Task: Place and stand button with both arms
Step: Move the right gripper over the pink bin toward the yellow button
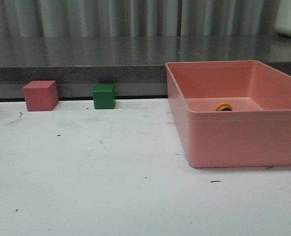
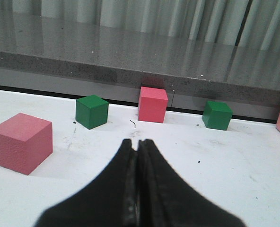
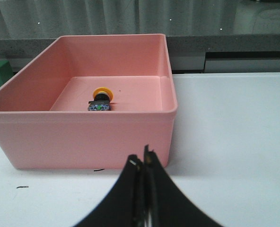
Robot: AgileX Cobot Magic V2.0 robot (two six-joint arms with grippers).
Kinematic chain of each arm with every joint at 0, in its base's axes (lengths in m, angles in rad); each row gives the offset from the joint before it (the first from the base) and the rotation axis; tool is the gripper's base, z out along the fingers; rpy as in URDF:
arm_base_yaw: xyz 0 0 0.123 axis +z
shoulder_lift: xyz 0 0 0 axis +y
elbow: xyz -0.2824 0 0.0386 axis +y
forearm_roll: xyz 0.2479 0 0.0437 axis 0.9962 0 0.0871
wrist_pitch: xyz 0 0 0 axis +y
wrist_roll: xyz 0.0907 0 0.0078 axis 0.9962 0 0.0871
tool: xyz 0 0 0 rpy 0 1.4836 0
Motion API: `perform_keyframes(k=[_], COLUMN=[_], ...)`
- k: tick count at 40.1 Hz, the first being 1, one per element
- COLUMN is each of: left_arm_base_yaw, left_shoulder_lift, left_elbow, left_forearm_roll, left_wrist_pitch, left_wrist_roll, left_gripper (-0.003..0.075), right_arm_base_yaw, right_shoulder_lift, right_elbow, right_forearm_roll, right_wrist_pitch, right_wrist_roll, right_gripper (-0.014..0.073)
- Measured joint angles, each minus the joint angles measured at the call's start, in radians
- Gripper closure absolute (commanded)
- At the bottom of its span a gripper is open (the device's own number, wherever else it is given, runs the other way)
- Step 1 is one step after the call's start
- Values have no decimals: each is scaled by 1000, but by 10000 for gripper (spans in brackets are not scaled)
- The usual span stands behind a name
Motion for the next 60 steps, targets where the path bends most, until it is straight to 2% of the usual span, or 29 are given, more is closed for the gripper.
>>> perform_keyframes(k=[8,14,19,23,26,30,38,45,52,56,60], left_arm_base_yaw=[0,0,0,0,0,0,0,0,0,0,0], left_shoulder_lift=[0,0,0,0,0,9,203,396,439,439,439], left_elbow=[0,0,0,-26,-85,-199,-400,-473,-477,-479,-479], left_forearm_roll=[0,0,0,0,15,69,110,113,113,113,113], left_wrist_pitch=[-23,-120,-228,-247,-233,-187,9,132,141,141,141], left_wrist_roll=[0,0,0,0,0,0,0,0,0,0,0], left_gripper=[740,740,740,740,740,740,740,740,733,649,463], right_arm_base_yaw=[0,0,0,0,0,0,0,0,0,0,0], right_shoulder_lift=[0,0,0,0,0,21,248,429,468,468,468], right_elbow=[0,0,0,-47,-123,-257,-466,-532,-540,-540,-540], right_forearm_roll=[0,0,0,0,0,0,0,18,37,39,39], right_wrist_pitch=[0,-17,-93,-123,-118,-40,122,148,148,148,148], right_wrist_roll=[0,0,0,0,0,0,0,0,0,0,0], right_gripper=[662,662,661,659,651,651,651,651,643,565,368])
